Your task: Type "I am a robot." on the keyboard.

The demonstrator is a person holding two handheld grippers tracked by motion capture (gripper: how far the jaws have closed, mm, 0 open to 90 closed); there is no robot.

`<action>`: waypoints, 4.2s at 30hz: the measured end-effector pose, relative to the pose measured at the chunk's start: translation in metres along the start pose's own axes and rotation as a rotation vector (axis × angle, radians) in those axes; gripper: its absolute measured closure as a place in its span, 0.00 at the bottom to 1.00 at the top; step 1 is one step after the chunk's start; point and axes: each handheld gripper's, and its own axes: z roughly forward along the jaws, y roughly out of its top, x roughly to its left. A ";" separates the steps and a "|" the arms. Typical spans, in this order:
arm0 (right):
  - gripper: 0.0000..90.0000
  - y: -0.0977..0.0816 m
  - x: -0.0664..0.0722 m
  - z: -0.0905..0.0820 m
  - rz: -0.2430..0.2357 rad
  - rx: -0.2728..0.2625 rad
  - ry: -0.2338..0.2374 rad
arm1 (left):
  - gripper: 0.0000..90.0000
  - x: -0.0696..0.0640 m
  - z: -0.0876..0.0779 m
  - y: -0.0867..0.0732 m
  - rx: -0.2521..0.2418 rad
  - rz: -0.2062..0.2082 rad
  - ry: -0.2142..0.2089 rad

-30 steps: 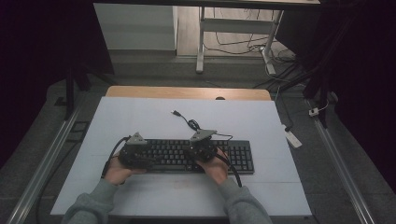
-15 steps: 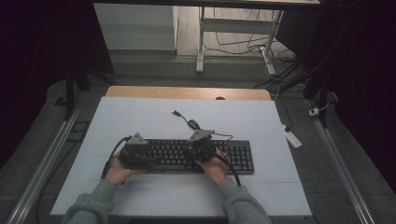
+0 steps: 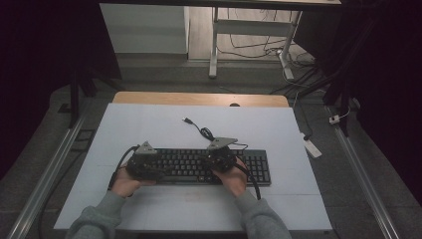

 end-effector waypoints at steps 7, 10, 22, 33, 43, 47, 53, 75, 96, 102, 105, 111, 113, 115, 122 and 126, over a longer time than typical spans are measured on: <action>0.73 -0.010 -0.006 -0.031 0.021 -0.060 -0.029 | 0.34 0.002 0.000 0.000 -0.003 -0.012 0.004; 0.66 -0.016 -0.010 -0.042 0.028 -0.073 -0.039 | 0.34 0.002 0.000 0.000 -0.003 -0.015 0.003; 0.58 -0.042 -0.016 -0.071 0.040 -0.075 -0.074 | 0.38 0.004 -0.002 0.000 -0.020 -0.031 -0.005; 0.58 -0.042 -0.015 -0.069 0.029 -0.070 -0.072 | 0.48 0.003 -0.004 0.000 -0.036 -0.031 0.002; 0.58 -0.042 -0.016 -0.069 0.028 -0.073 -0.074 | 0.79 -0.001 -0.003 0.000 -0.040 0.013 0.012; 0.58 -0.042 -0.016 -0.069 0.026 -0.073 -0.077 | 0.99 -0.004 -0.001 0.001 -0.028 0.040 0.003; 0.58 -0.041 -0.016 -0.069 0.025 -0.067 -0.081 | 0.99 -0.008 0.002 0.003 -0.030 0.052 -0.004; 0.58 -0.042 -0.016 -0.066 0.021 -0.056 -0.084 | 0.99 -0.025 0.030 0.006 0.044 0.100 -0.027; 0.58 -0.042 -0.016 -0.065 0.024 -0.049 -0.088 | 0.99 -0.029 0.039 0.005 0.082 0.109 -0.036; 0.58 -0.042 -0.016 -0.065 0.022 -0.044 -0.089 | 0.99 -0.027 0.040 0.004 0.078 0.105 -0.041; 0.58 -0.042 -0.016 -0.065 0.021 -0.045 -0.090 | 0.99 -0.028 0.035 0.005 0.050 0.108 -0.035; 0.58 -0.042 -0.016 -0.065 0.022 -0.043 -0.088 | 0.85 -0.019 0.015 0.007 -0.044 0.063 -0.030; 0.58 -0.042 -0.015 -0.064 0.022 -0.044 -0.085 | 0.74 -0.014 0.009 0.007 -0.066 0.038 -0.020; 0.58 -0.042 -0.015 -0.064 0.023 -0.044 -0.086 | 0.64 -0.009 0.004 0.005 -0.071 0.015 -0.006; 0.58 -0.042 -0.015 -0.064 0.021 -0.036 -0.085 | 0.46 0.007 -0.007 -0.001 -0.071 -0.061 0.024; 0.58 -0.042 -0.015 -0.063 0.021 -0.035 -0.084 | 0.44 0.009 -0.008 -0.001 -0.071 -0.065 0.026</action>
